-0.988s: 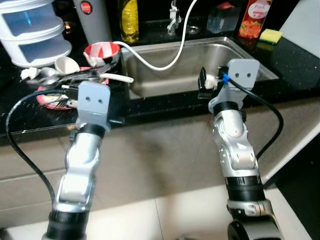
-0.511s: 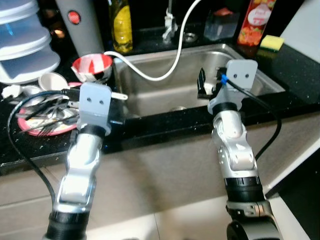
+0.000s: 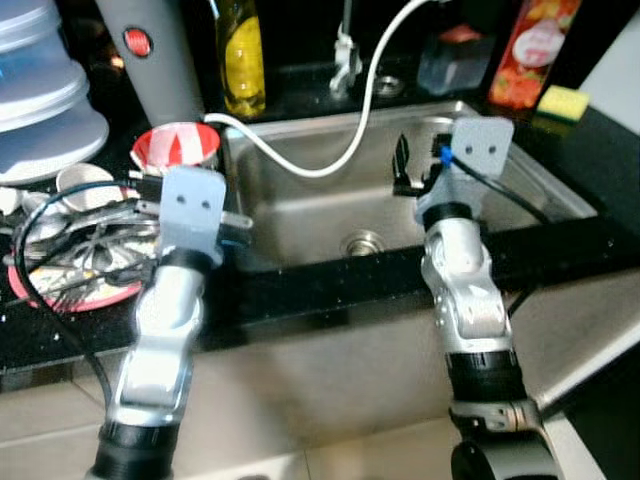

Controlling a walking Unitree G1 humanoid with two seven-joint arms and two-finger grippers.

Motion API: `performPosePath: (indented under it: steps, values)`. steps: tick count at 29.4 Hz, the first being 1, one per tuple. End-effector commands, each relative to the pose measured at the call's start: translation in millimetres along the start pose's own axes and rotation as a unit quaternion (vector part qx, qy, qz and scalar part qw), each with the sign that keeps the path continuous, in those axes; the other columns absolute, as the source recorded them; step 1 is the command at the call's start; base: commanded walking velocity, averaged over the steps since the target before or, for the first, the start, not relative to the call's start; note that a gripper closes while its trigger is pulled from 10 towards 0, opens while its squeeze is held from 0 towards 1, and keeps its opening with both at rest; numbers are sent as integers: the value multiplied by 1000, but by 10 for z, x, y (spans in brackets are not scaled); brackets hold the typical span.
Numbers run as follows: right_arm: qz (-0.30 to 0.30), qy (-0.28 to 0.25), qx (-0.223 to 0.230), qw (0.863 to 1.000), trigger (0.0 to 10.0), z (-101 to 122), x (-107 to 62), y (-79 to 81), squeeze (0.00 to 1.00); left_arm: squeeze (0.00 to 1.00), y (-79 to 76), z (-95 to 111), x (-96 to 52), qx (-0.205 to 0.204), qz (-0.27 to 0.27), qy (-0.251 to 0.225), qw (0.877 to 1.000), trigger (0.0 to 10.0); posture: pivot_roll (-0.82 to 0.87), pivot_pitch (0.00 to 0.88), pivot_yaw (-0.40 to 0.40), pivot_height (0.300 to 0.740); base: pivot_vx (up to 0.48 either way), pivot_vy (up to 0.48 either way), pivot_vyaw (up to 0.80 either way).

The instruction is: Kitchen organization

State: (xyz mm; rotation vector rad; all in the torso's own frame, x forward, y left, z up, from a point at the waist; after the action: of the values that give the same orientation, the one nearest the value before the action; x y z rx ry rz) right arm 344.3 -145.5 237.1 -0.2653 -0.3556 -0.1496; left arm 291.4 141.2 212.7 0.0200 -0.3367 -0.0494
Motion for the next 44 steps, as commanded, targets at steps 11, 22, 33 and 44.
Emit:
performPosePath:
  steps: [11,22,33,44]
  values:
    - [5,9,4,1000,10000,-40,-4,33,0,0,22,-40,-13,1,15,15,1000,10000,77,0,42,740,0,0,0]
    - [3,-12,-2,1000,10000,64,72,-28,0,0,352,183,95,13,97,75,992,10000,97,0,49,740,0,0,0]
    - [-4,-16,-1,1000,10000,86,120,-78,0,1000,493,314,97,43,166,75,982,10000,105,0,56,740,0,0,0]
    - [25,-31,-3,999,10000,179,194,29,0,0,603,359,611,-41,41,153,986,10000,103,0,74,740,0,0,0]
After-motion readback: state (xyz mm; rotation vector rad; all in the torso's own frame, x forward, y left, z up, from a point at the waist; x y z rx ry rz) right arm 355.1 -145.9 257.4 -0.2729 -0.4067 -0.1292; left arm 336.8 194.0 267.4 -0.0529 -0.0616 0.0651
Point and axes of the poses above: a point about 5 cm out from each wrist's last joint towards the gripper, its own x axis pointing out of the wrist towards the gripper, its own z axis along the axis of the wrist's last joint, y = z × x, the point moved 1 cm from there along x, pointing out of the wrist towards the gripper, and after that the axes turned 13 degrees about -x, right-handed, at the moved point
